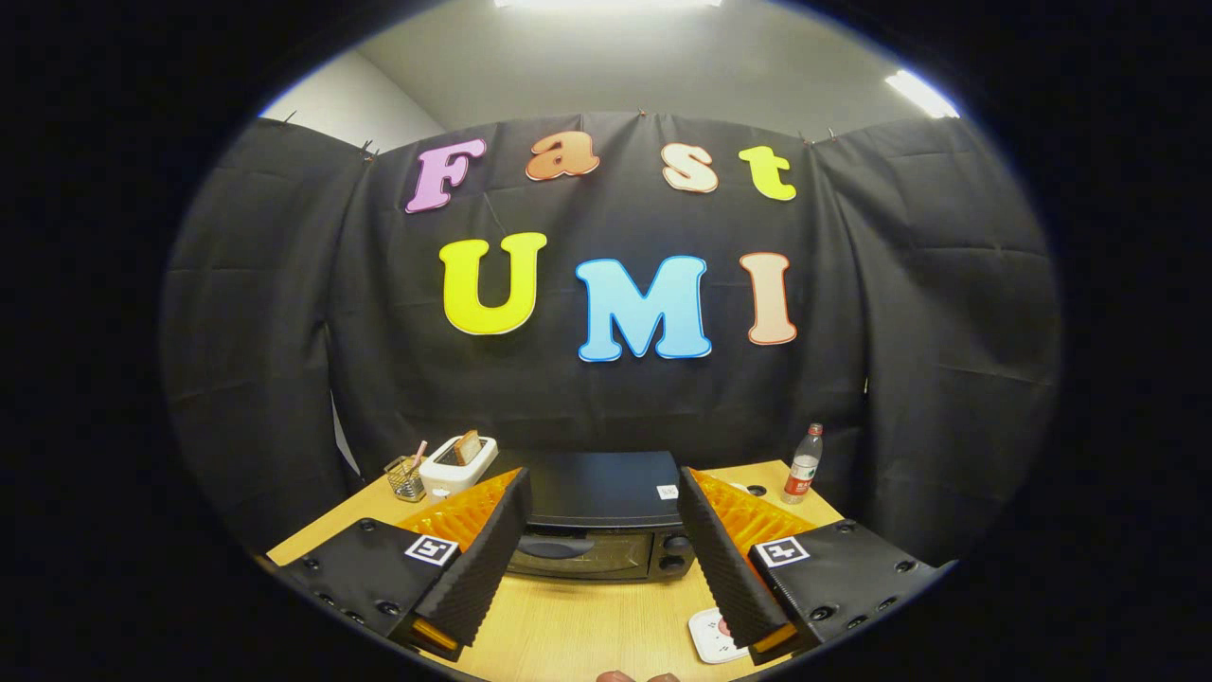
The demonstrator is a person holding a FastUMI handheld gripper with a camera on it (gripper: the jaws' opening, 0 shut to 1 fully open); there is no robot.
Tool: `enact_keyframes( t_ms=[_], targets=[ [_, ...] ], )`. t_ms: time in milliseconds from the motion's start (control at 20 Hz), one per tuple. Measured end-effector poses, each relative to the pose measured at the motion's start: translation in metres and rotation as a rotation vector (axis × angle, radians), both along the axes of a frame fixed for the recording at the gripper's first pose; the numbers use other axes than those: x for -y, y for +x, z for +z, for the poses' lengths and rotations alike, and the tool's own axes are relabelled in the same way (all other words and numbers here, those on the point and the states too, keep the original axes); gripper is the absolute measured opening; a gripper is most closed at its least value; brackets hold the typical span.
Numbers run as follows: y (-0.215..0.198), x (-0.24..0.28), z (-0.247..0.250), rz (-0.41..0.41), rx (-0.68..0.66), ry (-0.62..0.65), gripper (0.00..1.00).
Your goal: Open the toaster oven, put the food inside, and close the toaster oven door.
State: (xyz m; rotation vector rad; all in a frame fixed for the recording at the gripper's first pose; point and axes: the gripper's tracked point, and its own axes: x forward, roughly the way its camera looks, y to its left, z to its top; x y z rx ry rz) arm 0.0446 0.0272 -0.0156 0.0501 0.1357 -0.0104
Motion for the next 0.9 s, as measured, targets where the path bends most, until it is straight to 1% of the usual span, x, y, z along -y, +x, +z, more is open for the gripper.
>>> enact_keyframes(
  t_ms=[300, 650, 900],
  targets=[
    [0.044, -0.022, -0.035, 0.026, -0.082, -0.006, 0.98],
    [0.087, -0.054, -0.093, 0.052, -0.204, 0.003, 0.98],
    [0.113, -0.064, -0.132, 0.050, -0.276, -0.032, 0.98]
  ],
)
